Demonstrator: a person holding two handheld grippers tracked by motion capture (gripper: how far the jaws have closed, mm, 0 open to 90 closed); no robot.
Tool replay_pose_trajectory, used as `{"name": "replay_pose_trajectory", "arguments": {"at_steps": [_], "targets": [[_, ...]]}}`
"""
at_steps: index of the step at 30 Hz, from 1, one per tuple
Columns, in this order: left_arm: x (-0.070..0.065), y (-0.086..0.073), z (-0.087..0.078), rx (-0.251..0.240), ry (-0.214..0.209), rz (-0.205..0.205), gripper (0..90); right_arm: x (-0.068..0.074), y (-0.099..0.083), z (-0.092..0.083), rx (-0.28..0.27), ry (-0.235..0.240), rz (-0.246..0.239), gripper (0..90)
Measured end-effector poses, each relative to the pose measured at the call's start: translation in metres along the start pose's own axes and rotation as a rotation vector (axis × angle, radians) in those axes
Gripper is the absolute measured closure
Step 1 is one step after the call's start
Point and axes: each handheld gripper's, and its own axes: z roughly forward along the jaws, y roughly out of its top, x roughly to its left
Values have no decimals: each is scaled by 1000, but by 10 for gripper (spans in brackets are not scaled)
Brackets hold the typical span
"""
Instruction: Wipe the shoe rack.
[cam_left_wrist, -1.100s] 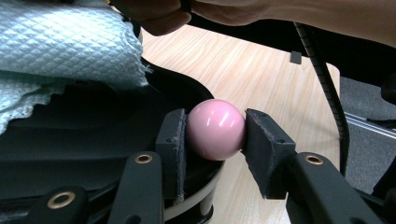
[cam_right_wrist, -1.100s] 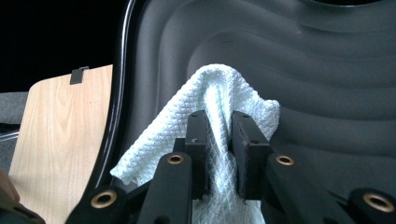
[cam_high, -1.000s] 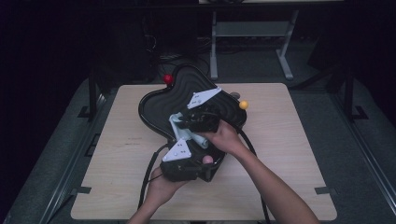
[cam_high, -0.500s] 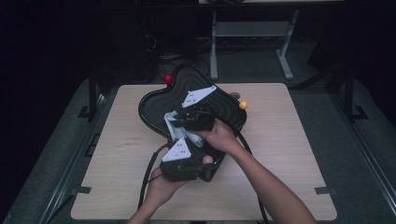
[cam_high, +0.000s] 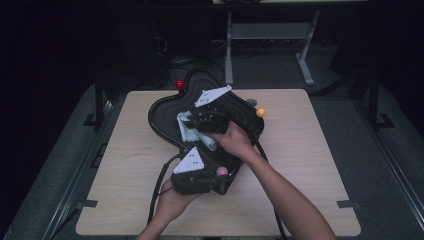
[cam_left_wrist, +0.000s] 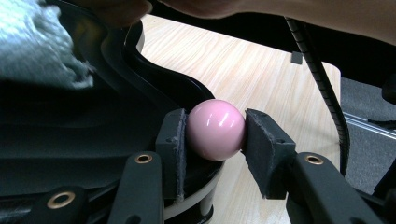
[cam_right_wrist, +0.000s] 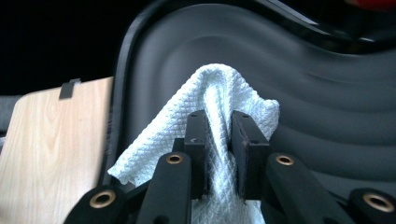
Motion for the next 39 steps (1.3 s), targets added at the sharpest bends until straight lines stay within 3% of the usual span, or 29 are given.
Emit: {"name": "replay_pose_trajectory", "arguments": {"at_steps": [3, 6, 9, 11, 13, 17, 19, 20, 22, 23, 26, 28, 30, 32, 35, 39], "targets": [[0, 0, 0, 3, -1, -2, 600, 7, 1, 3, 3, 28, -13, 770], [0, 0, 0, 3, 0, -2, 600, 25, 9, 9, 3, 53, -81, 771], [0, 0, -1, 0, -1, -6, 600, 19, 10, 10, 1, 51, -61, 772], [0, -1, -1, -2, 3, -3, 600, 9, 11, 8, 5, 2, -41, 773], [0, -1, -1, -1, 4, -1, 600, 4, 11, 8, 7, 10, -12, 771], [0, -1, -1, 1, 2, -4, 600, 21, 15, 12, 6, 52, -56, 771], [0, -1, -1, 0, 1, -4, 600, 24, 17, 14, 12, 43, -87, 772], [0, -1, -1, 0, 2, -4, 600, 20, 17, 14, 11, 50, -70, 772], [0, -1, -1, -2, 3, -2, 600, 11, 17, 12, -1, 11, -47, 773], [0, -1, -1, -2, 3, -2, 600, 4, 15, 12, -8, 16, -7, 772], [0, -1, -1, -3, 0, -6, 600, 9, 16, 12, -9, 15, -26, 771], [0, 0, -1, 2, 2, -2, 600, 18, 18, 15, -5, 52, -48, 771], [0, -1, -1, 0, 1, -2, 600, 23, 20, 16, 1, 44, -79, 772], [0, 0, -1, -1, 2, -4, 600, 16, 19, 16, -10, 47, -52, 773], [0, -1, -1, -3, 3, -4, 600, 4, 19, 14, -10, 17, -7, 774], [0, -1, -1, 1, 4, -1, 600, 22, 26, 20, 3, 53, -63, 772]]}}
